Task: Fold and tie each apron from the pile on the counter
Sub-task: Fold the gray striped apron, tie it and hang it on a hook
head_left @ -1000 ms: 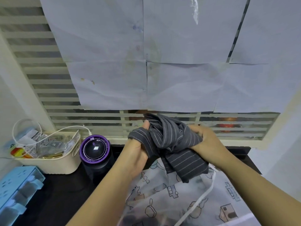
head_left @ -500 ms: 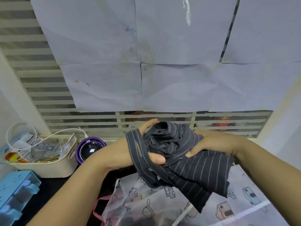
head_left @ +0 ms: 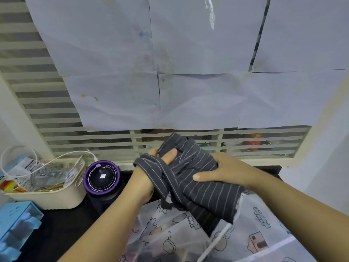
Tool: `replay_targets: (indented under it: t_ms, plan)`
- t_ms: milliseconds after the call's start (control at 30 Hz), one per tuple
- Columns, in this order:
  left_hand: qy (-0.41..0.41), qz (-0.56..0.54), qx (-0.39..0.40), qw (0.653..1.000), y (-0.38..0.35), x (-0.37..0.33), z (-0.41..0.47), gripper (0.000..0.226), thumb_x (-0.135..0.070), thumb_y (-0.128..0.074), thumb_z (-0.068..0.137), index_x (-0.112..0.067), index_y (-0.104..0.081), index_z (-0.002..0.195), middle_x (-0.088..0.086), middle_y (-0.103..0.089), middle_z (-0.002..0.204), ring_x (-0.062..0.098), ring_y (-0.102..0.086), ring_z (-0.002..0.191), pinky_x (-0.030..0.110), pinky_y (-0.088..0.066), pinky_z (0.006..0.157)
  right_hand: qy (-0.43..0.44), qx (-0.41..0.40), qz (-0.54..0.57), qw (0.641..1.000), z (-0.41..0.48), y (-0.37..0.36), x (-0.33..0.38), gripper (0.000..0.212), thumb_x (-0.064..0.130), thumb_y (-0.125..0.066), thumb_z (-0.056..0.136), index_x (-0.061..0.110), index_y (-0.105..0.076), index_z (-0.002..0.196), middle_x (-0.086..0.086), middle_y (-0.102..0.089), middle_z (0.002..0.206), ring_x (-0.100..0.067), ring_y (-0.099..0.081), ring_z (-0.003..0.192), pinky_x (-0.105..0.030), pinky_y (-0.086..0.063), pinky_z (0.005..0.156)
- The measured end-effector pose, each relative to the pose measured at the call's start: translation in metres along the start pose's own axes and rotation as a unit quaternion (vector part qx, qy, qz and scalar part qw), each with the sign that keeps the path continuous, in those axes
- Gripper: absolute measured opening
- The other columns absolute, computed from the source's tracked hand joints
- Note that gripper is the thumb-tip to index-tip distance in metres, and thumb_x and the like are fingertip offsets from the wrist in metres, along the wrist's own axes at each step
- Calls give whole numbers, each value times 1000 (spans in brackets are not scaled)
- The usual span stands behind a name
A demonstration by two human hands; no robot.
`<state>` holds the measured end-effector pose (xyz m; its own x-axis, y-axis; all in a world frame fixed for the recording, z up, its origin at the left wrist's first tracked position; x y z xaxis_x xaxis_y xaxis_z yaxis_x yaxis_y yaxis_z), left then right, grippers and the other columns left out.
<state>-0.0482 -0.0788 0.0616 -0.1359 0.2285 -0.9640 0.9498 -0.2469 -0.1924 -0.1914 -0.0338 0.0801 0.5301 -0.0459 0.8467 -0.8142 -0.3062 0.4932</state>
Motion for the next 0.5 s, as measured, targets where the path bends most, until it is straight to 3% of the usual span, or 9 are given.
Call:
replay_targets:
  t_ms: [100,167,233,300,400,467,500]
  plan:
    - [-11,-91,-56,994,8,1,-2,59,-30,-73,71,-19,-50,124,8,-66,107,13,-72,72,24,-54,51,47,-76,-11,996,5,-8,-3,29,43,-73,78,32,-67,104,13,-72,97,1,-67,88,-21,-52,83]
    - [18,-113,-21,993,2,16,-3,74,-32,-75,68,-18,-45,134,14,-62,120,18,-72,85,30,-58,58,39,-159,34,986,5,1,-17,24,42,-70,81,27,-69,98,10,-73,92,-1,-67,83,-24,-52,78]
    - [24,-65,15,997,-4,29,-8,79,-27,-73,77,-13,-34,144,19,-55,132,23,-64,104,33,-58,76,6,-237,100,966,0,15,-37,15,40,-69,82,28,-69,90,11,-72,87,-2,-67,78,-19,-49,70]
    - [-101,19,-4,995,1,15,-17,73,-22,-75,79,-21,-37,141,6,-54,136,11,-59,112,17,-52,83,-9,-272,124,954,-3,20,-50,16,38,-70,82,25,-69,91,10,-72,88,-6,-68,81,-21,-49,71]
    - [-302,123,83,942,-16,-23,-45,58,-44,-74,74,-34,-54,128,-18,-59,128,0,-55,119,11,-46,91,-21,-242,124,962,0,18,-57,20,41,-69,81,26,-69,94,9,-73,90,-9,-68,83,-22,-50,72]
    - [-305,57,152,938,-10,-32,-47,43,-42,-68,83,-29,-63,123,-7,-69,117,12,-64,110,22,-49,94,-40,-183,120,975,3,14,-59,20,44,-68,81,29,-68,95,10,-73,90,-7,-69,80,-19,-49,68]
    - [-253,-10,199,947,-3,-34,-41,40,-38,-65,87,-21,-64,123,4,-72,104,21,-68,101,32,-49,97,-51,-156,122,979,3,13,-59,22,45,-67,81,31,-67,97,11,-73,90,-5,-70,79,-18,-49,67]
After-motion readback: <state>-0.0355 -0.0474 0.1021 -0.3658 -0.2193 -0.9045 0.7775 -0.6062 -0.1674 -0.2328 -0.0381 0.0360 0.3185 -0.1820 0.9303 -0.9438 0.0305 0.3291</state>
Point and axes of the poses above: each hand's wrist, its own z-axis towards the middle knuckle, its own y-axis out of the back of the hand, x = y × z, the point moved 10 cm from there along z, towards the middle knuckle
